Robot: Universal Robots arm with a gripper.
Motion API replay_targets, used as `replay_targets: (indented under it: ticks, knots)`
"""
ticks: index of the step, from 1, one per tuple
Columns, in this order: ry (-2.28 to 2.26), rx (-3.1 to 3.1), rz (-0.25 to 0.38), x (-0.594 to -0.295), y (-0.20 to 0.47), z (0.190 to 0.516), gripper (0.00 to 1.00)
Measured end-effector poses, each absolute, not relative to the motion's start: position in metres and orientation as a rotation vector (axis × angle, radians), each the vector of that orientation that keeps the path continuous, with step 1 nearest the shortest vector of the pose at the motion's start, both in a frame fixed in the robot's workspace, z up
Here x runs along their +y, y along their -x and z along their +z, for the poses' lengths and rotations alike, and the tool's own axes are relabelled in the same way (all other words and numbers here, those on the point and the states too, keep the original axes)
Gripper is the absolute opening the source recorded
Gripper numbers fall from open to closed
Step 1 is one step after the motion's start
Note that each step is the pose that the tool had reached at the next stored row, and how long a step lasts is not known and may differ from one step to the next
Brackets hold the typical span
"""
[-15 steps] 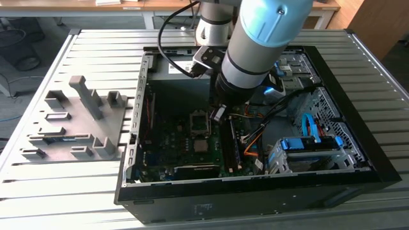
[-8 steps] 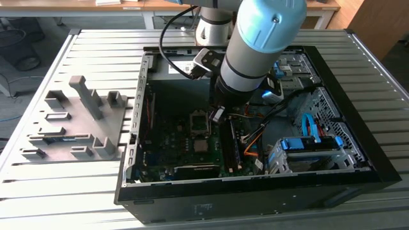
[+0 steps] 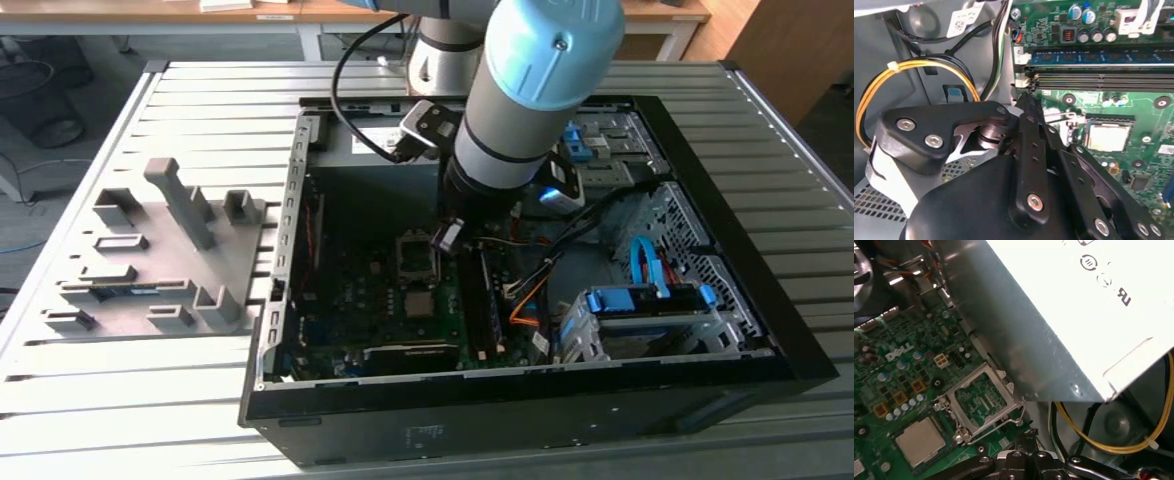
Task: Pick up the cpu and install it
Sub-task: 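Close the cpu cover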
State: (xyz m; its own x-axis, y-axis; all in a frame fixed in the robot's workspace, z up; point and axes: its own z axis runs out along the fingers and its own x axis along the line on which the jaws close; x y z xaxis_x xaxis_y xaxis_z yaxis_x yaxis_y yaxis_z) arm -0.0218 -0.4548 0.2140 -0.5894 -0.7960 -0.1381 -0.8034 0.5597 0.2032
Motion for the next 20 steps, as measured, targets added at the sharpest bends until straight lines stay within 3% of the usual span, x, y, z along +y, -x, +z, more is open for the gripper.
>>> replay_targets:
  ticks: [20]
  knots:
    - [1.384,2.756,0.385,-0.432,0.030,0.196,0.10]
